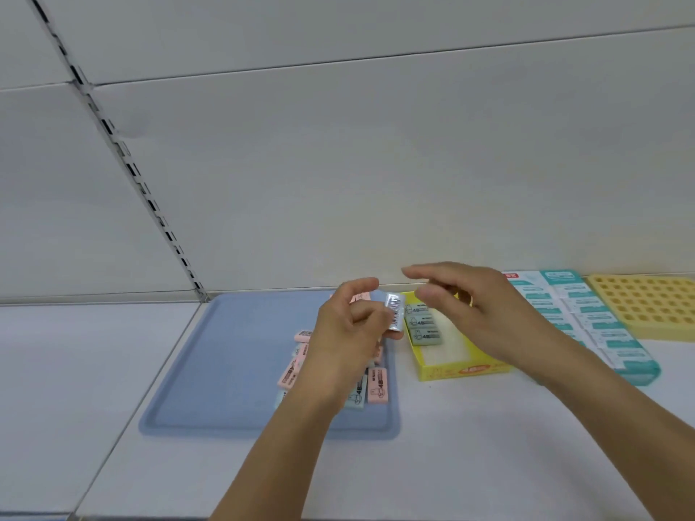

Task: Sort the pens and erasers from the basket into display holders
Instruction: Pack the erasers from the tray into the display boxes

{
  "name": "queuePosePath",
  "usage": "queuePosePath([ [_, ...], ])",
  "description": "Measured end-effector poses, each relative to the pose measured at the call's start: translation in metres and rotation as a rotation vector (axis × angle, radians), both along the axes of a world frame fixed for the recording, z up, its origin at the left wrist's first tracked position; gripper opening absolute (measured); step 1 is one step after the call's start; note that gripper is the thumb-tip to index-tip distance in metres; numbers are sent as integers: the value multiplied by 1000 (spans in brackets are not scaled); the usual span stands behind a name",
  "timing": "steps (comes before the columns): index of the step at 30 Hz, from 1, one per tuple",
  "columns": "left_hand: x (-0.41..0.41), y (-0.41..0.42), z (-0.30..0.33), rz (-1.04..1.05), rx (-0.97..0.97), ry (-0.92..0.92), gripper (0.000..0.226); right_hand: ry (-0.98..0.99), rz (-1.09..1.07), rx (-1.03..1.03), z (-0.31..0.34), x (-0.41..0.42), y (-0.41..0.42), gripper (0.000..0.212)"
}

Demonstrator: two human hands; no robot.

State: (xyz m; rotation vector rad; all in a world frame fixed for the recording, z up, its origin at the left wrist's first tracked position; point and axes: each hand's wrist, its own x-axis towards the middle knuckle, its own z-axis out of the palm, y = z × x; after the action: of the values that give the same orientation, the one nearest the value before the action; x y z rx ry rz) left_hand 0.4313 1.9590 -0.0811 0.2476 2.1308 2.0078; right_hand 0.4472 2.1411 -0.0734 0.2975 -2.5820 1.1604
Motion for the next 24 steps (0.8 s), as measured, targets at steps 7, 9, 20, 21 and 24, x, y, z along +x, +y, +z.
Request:
queuePosePath([
  [7,1,12,0,0,-502,690,29,-303,12,-379,18,0,0,10],
  [9,-1,13,-6,-40,-531,762,31,-369,17,-373,17,2,6,11],
  [20,-9,4,-33,-289,-964,600,92,-232,-36,320,-23,11,18,7],
  [21,-9,3,-35,-284,-951,595,89,-225,-49,350,-23,10,19,6],
  [24,-10,2,-38,-279,-931,604,80,-221,-56,445,-21,7,17,8],
])
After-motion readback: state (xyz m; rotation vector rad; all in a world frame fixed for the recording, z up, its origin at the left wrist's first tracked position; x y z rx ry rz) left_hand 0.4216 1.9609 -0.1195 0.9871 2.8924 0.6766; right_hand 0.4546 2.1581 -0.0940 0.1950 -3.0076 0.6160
